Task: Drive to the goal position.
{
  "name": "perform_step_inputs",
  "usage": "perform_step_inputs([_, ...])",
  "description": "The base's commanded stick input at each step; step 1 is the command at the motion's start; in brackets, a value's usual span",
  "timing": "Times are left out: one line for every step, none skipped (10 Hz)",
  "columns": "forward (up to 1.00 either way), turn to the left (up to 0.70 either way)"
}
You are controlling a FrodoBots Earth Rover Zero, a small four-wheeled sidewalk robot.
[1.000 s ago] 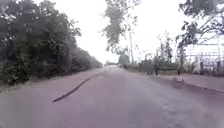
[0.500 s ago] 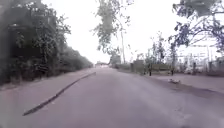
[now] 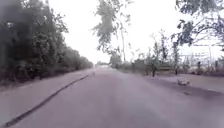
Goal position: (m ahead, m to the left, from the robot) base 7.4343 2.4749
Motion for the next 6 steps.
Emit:
perform_step_inputs([1.00, 0.00])
perform_step_inputs([1.00, 0.00])
perform_step_inputs([1.00, 0.00])
perform_step_inputs([1.00, 0.00])
perform_step_inputs([1.00, 0.00])
perform_step_inputs([1.00, 0.00])
